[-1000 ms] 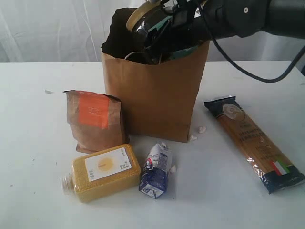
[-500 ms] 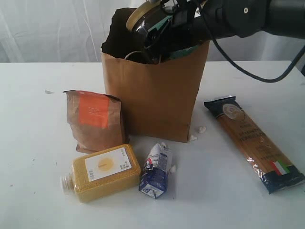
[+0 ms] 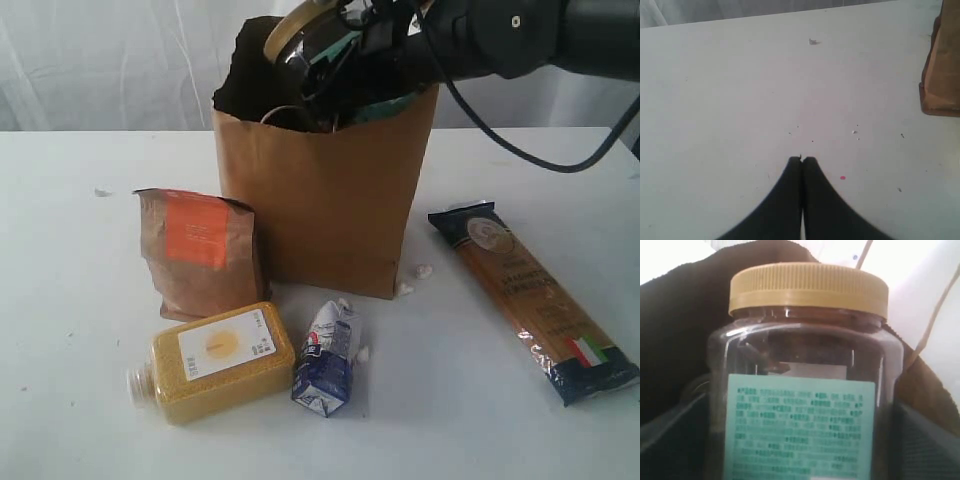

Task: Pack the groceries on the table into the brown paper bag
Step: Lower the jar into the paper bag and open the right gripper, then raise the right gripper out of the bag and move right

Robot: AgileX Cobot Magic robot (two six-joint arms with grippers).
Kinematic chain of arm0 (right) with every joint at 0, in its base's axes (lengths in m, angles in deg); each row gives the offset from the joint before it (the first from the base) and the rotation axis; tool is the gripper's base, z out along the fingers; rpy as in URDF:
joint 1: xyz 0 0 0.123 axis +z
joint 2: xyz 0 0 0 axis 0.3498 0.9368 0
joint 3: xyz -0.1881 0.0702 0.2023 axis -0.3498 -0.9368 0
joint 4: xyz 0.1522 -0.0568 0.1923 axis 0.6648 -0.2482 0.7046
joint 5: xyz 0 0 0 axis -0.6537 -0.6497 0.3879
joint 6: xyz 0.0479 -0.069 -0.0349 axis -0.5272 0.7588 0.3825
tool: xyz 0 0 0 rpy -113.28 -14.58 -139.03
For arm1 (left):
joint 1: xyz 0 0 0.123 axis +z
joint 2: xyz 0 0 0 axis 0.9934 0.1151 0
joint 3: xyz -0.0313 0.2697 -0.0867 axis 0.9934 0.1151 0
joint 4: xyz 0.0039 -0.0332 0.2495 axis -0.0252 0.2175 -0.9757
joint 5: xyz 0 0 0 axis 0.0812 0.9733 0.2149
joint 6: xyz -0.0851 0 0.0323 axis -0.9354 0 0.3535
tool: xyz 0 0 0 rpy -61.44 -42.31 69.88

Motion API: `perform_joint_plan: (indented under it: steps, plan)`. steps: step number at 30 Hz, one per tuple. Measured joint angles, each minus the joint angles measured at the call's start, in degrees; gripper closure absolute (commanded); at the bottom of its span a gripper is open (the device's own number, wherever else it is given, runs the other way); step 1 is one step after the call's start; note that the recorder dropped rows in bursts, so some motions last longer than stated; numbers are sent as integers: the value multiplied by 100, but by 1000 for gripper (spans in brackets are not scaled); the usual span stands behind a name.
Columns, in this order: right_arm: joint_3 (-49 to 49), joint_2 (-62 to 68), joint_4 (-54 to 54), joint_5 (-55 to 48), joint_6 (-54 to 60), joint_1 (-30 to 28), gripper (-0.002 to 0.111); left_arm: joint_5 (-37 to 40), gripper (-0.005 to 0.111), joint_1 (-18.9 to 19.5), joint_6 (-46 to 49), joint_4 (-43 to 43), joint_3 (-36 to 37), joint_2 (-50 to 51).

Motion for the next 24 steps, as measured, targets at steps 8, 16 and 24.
perform_joint_plan:
  steps: [8, 16, 24]
  plan:
    - [44, 0, -11, 82, -97, 0, 14, 0, 107, 0, 0, 0, 0, 0]
    - [44, 0, -11, 47, -97, 0, 14, 0, 107, 0, 0, 0, 0, 0]
    - [44, -137, -11, 38, -97, 0, 14, 0, 107, 0, 0, 0, 0, 0]
